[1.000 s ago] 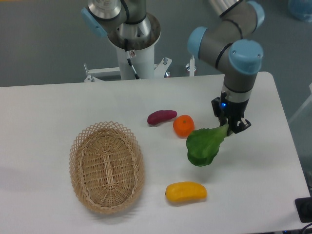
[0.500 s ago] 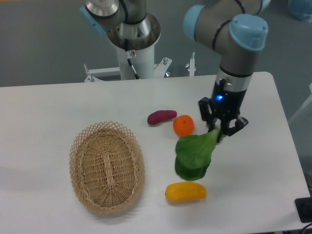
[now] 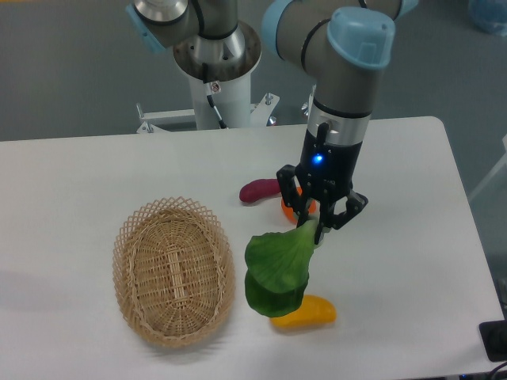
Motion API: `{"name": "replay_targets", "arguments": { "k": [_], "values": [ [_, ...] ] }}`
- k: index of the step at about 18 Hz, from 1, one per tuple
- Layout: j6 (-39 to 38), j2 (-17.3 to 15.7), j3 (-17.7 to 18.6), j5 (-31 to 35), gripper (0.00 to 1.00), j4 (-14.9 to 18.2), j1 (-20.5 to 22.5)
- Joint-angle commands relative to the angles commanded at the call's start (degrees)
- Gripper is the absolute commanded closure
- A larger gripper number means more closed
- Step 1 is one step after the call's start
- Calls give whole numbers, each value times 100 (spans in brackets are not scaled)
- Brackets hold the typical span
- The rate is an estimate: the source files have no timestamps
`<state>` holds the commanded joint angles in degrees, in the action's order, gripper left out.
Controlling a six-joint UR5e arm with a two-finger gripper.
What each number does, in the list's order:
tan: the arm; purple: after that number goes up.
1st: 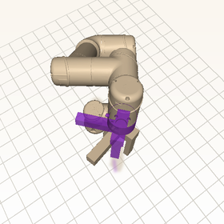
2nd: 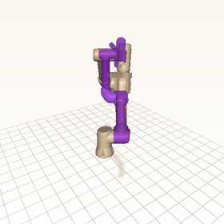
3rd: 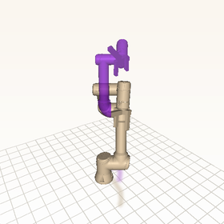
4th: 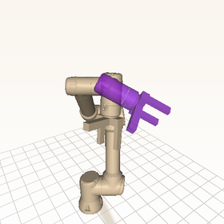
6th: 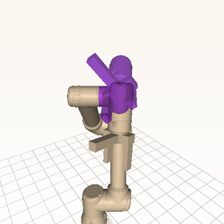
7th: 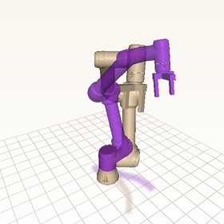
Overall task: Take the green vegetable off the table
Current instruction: 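Swing the held bok choy toward the basket and hold it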
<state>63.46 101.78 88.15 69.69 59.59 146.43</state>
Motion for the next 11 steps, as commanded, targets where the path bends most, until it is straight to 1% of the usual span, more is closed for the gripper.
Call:
{"name": "replay_targets", "arguments": {
  "k": [2, 11],
  "values": [
    [-9, 0, 9, 88, 71, 0, 0],
    [-9, 9, 18, 123, 71, -18, -18]
  ]
}}
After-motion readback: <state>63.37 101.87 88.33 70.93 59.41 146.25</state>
